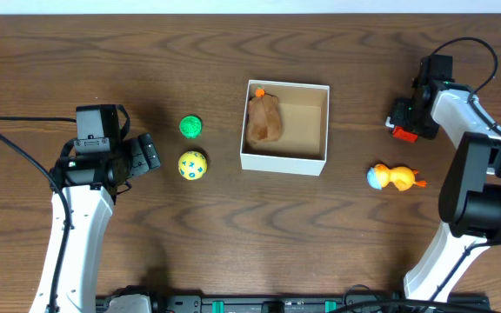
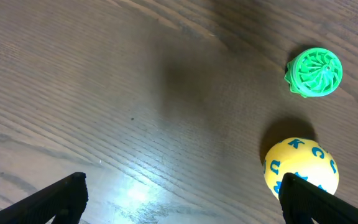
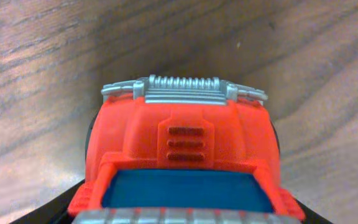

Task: Pack container
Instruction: 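Lift the truck into the box beside the bear and release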

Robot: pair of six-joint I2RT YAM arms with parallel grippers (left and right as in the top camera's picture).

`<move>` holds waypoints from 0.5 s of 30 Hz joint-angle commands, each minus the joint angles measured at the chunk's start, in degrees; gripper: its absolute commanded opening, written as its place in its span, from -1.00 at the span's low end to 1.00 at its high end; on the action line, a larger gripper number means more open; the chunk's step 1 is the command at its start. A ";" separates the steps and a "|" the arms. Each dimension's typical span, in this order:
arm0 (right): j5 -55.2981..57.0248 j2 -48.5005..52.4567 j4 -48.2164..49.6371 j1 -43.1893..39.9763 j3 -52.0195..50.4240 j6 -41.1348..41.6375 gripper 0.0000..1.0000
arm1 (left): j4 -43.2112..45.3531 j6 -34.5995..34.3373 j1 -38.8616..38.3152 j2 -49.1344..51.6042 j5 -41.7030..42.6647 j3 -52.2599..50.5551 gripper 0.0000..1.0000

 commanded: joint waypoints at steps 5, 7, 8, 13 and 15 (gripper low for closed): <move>-5.81 -17.62 -0.74 5.73 -0.02 -0.20 0.33 | -0.07 0.96 0.31 0.33 -0.02 1.14 0.96; -8.61 -21.94 -1.60 8.79 -0.02 -0.02 0.31 | -0.04 0.96 0.31 0.33 -0.02 1.14 0.96; -9.09 -23.74 -1.95 10.49 -0.02 0.57 0.30 | -0.07 0.96 0.31 0.33 -0.02 1.14 0.96; -8.98 -28.44 -2.38 21.94 -0.02 5.49 0.29 | -0.07 0.96 0.31 0.33 -0.02 1.14 0.96; -8.55 -27.93 -2.27 25.70 -0.07 7.96 0.29 | -0.07 0.96 0.31 0.33 -0.02 1.14 0.96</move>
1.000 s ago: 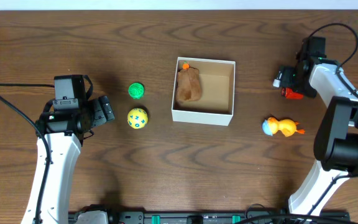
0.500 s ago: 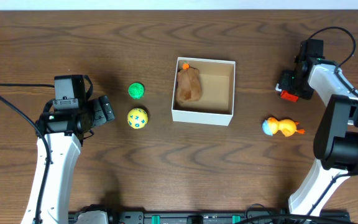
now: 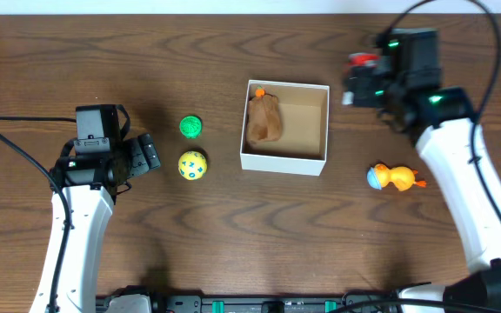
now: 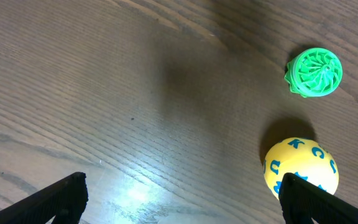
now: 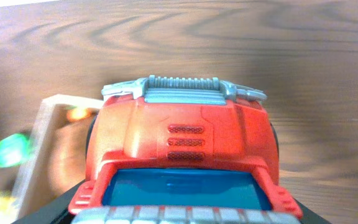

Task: Pack container
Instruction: 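Lift the truck into the box beside the bear and release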

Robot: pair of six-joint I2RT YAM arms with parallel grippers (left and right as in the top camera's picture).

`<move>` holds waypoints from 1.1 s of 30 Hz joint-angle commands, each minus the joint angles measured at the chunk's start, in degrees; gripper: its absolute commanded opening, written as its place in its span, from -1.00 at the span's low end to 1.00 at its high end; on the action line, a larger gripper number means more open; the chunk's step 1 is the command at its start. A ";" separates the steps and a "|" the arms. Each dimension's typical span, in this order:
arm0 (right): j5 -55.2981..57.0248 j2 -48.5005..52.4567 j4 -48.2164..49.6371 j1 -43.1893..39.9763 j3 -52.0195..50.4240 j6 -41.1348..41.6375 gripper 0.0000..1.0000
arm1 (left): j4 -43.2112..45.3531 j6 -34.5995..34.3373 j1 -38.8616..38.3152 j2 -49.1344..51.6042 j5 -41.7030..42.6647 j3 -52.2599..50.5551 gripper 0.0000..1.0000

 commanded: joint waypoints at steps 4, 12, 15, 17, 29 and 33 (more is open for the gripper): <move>5.38 5.68 -0.07 11.63 0.02 10.69 0.27 | -0.04 0.96 0.31 0.33 -0.02 1.14 0.96; 11.87 19.17 0.98 15.41 0.02 16.28 0.25 | -0.04 0.96 0.31 0.33 -0.02 1.14 0.96; 11.93 22.25 1.57 15.28 0.02 17.09 0.37 | -0.07 0.96 0.31 0.33 -0.02 1.14 0.96; 14.27 22.93 2.64 15.17 0.02 16.68 0.45 | -0.07 0.96 0.31 0.33 -0.02 1.14 0.96; 15.74 19.98 6.97 15.37 0.11 6.05 0.72 | -0.04 0.96 0.31 0.33 -0.02 1.14 0.96; 15.91 14.75 6.54 15.21 0.11 4.37 0.72 | -0.07 0.96 0.31 0.33 -0.02 1.14 0.96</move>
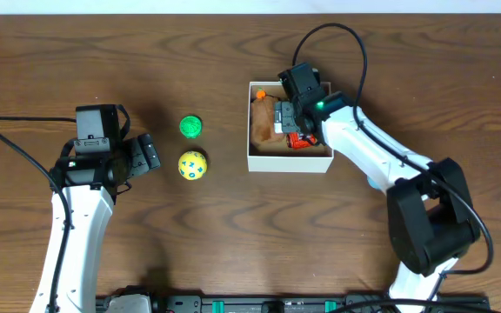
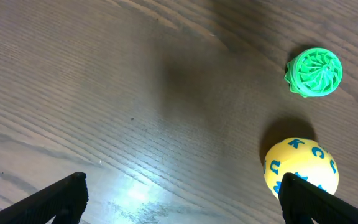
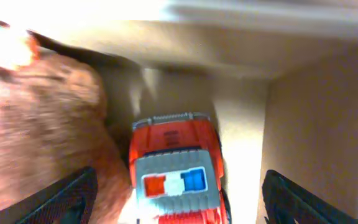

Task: Pack container
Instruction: 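Lift the truck into the box beside the bear and release, then lower the right gripper onto the orange duck toy and grasp it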

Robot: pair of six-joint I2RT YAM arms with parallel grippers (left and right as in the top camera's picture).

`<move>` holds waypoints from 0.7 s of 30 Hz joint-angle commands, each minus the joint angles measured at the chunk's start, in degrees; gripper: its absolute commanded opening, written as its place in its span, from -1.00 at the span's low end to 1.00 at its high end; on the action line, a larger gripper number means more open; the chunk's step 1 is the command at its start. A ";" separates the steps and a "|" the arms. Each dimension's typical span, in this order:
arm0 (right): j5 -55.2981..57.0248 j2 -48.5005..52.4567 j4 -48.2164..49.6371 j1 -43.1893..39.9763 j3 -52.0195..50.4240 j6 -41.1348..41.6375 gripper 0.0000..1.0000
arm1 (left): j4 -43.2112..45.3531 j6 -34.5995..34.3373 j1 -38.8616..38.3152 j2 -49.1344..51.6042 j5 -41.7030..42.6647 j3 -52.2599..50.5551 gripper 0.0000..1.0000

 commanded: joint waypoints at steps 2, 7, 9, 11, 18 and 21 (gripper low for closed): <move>1.55 -9.90 -0.61 -0.83 0.26 -3.17 0.71 | -0.02 0.96 0.31 0.33 -0.02 1.14 0.96; 2.97 -19.39 -4.66 -6.40 0.26 -3.15 0.72 | -0.04 0.96 0.31 0.33 -0.02 1.14 0.96; 2.97 -21.42 -7.54 -9.64 0.26 -3.15 0.72 | -0.04 0.96 0.31 0.33 -0.02 1.14 0.96; 2.71 -22.18 -11.45 -13.46 0.26 -3.10 0.71 | -0.04 0.96 0.31 0.33 -0.02 1.14 0.96; -2.58 -18.71 -18.23 -24.33 -4.96 -2.67 0.71 | -0.04 0.98 0.31 0.33 -0.02 1.14 0.96; -5.31 -16.87 -16.22 -26.95 -9.57 -2.51 0.68 | -0.02 0.96 0.31 0.33 -0.02 1.14 0.96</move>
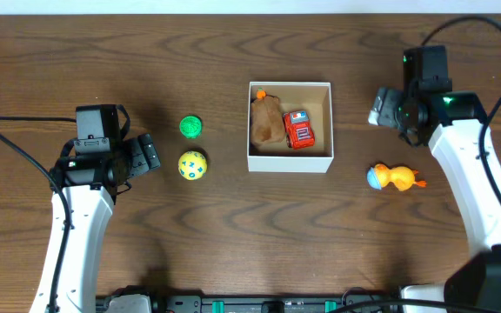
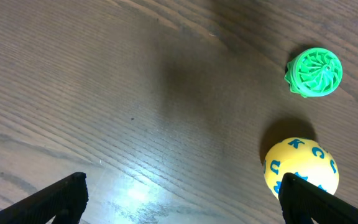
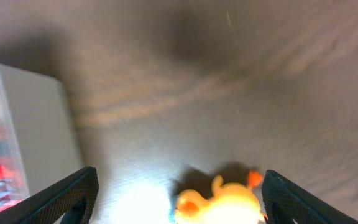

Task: Pack container
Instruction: 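Lower the right gripper onto the orange duck toy and grasp it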

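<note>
The white box (image 1: 323, 161) sits at the table's middle and holds a brown plush toy (image 1: 265, 120) and a red toy car (image 1: 298, 129). An orange duck (image 1: 395, 178) lies right of the box; in the right wrist view the duck (image 3: 225, 202) shows low between the fingers. My right gripper (image 1: 388, 110) hovers open and empty above it, right of the box. A green ridged ball (image 1: 190, 127) and a yellow lettered ball (image 1: 192, 165) lie left of the box. My left gripper (image 1: 146, 155) stands open just left of them, the yellow ball (image 2: 301, 167) by its right finger.
The table's far edge runs along the top of the overhead view. My left arm's cable loops over the table at the far left.
My right gripper has left the box and now hovers open to its right, over the duck. The red car stays in the box. The left arm has not moved.
My right gripper was shut on the red car at the far right of the table. Then it held the car up near the box's right corner. Then it stood open in the box with the car let go beside the plush. Now it is out, above the duck.
</note>
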Robot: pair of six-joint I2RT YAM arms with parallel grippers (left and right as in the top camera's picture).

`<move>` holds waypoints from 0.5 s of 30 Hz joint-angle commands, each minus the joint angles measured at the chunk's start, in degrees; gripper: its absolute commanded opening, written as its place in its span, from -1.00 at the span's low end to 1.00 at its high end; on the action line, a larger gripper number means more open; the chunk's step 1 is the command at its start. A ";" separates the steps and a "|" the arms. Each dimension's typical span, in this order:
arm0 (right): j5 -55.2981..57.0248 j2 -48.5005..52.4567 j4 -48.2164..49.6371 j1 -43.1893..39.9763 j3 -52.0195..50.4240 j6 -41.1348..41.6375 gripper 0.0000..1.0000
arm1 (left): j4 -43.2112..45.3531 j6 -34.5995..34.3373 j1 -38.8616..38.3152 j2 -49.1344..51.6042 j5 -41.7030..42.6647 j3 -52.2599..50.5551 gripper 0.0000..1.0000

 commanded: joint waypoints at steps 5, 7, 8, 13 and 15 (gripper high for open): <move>-5.35 3.78 5.16 -4.20 -11.91 2.47 0.67 | -0.07 0.96 0.31 0.33 -0.02 1.14 0.96; -5.27 3.93 7.61 -4.85 -14.84 3.52 0.69 | -0.07 0.98 0.31 0.33 -0.02 1.14 0.96; -5.01 3.93 8.74 -5.22 -16.26 4.48 0.70 | -0.04 0.96 0.31 0.33 -0.02 1.14 0.96; -4.92 3.93 13.55 -7.15 -21.79 7.58 0.49 | -0.07 0.96 0.31 0.33 -0.02 1.14 0.96; -5.16 3.93 14.53 -7.39 -23.28 7.96 0.36 | -0.07 0.96 0.31 0.33 -0.02 1.14 0.96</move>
